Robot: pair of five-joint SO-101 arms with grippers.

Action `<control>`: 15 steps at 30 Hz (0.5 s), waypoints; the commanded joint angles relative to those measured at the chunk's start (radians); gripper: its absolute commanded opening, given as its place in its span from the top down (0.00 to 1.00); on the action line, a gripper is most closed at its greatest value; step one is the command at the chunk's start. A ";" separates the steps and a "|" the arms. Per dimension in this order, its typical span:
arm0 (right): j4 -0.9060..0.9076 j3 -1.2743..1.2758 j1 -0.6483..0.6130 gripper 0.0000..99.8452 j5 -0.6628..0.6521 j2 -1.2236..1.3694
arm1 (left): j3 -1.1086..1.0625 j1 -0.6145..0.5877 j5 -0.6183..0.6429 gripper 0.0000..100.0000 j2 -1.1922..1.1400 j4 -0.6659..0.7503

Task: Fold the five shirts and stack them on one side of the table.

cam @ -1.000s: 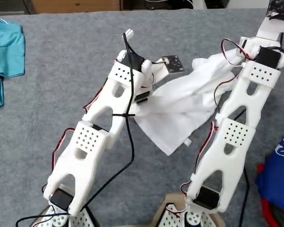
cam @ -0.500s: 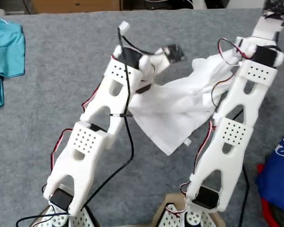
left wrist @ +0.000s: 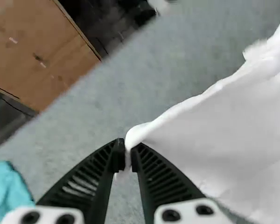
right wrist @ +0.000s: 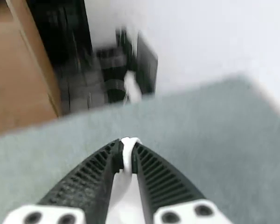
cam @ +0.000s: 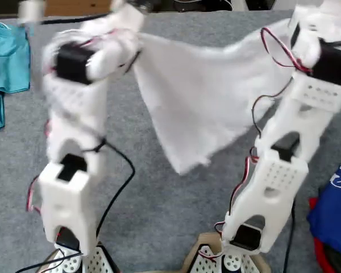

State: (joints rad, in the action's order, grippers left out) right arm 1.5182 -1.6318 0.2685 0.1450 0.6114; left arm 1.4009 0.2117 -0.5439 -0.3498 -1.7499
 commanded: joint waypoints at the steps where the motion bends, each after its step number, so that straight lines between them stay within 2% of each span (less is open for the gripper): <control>1: -0.037 -0.035 -0.013 1.00 0.012 -0.226 | 0.040 -0.037 0.021 0.98 0.226 -0.009; 8: -0.095 -0.035 0.025 1.00 0.008 -0.475 | -0.032 -0.130 0.018 0.98 0.527 -0.009; 11: -0.089 -0.035 0.025 1.00 0.008 -0.559 | -0.140 -0.161 0.017 0.98 0.667 -0.009; 15: -0.091 -0.035 0.025 1.00 0.003 -0.659 | -0.311 -0.164 -0.058 0.98 0.857 -0.009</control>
State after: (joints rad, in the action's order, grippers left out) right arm 1.4553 -1.6502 0.2762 0.1511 0.0269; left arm 1.1953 0.0598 -0.5623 0.3805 -1.7499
